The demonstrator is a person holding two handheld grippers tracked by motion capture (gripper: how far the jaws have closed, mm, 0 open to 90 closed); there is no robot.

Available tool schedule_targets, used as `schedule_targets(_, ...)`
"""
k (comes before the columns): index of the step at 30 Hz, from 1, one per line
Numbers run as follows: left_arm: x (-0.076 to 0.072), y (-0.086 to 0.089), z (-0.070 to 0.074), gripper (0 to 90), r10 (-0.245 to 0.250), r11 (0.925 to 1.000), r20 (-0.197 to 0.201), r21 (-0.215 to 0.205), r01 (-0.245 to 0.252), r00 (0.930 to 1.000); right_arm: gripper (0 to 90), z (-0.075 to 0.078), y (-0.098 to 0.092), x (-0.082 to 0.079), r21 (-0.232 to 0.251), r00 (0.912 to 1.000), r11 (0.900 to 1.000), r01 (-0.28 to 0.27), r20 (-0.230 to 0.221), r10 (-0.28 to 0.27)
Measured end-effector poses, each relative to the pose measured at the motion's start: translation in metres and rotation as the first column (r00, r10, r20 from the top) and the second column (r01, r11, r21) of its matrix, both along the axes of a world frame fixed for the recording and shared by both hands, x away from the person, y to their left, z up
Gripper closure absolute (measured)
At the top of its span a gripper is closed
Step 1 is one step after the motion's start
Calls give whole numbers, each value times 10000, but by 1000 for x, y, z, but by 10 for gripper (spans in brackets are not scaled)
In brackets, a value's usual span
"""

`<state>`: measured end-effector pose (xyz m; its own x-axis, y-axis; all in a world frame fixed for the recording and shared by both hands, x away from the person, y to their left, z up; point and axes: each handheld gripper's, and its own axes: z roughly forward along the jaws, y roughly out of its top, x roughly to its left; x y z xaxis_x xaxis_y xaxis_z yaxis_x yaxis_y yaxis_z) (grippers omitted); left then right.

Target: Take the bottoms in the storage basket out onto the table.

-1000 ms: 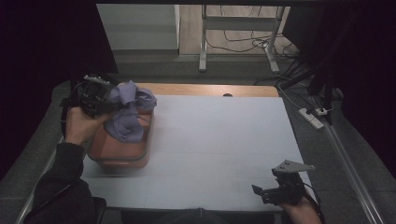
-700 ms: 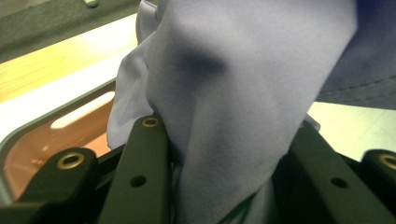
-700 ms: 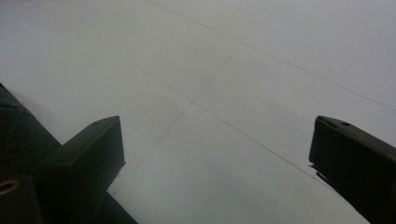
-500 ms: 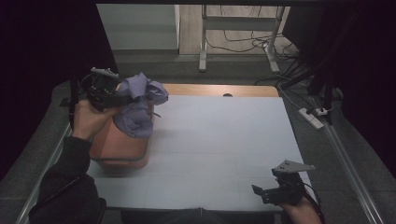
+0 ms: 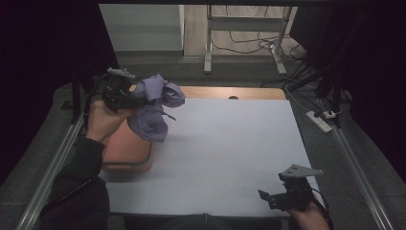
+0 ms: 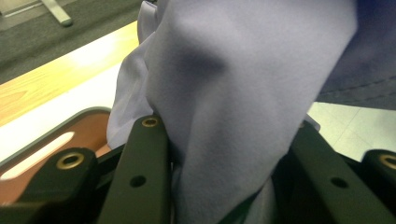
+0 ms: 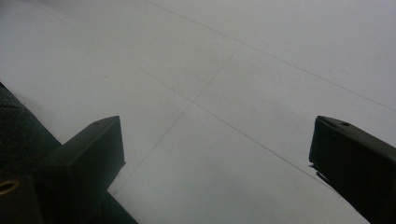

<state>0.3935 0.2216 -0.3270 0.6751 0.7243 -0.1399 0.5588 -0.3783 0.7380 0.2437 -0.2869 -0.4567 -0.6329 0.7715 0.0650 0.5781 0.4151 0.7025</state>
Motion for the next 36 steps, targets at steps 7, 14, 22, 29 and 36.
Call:
schedule_targets(7, 4, -18, -3, 686, -380, 9993, 45, 67, 380, 9993, 35, 0, -1, 0, 28, 10000, 10000, -21, 21, 21)
schedule_targets(14, 7, -36, -8, 686, -639, 9978, 29, 178, 639, 9980, 35, 0, 0, 0, 40, 10000, 10000, -21, 1, 21)
schedule_targets(22, 11, -54, -15, 686, -943, 9949, 13, 351, 942, 9955, 35, 0, 0, 0, 30, 10000, 10000, -48, 2, 48)
schedule_targets(29, 14, -69, -21, 686, -1139, 9924, 34, 475, 1136, 9935, 35, 0, 0, 0, -11, 10000, 10000, -84, -21, 84)
schedule_targets(36, 17, -83, -28, 685, -1343, 9891, -10, 614, 1341, 9909, 35, 0, 1, 0, -63, 9999, 9999, -144, -49, 143)
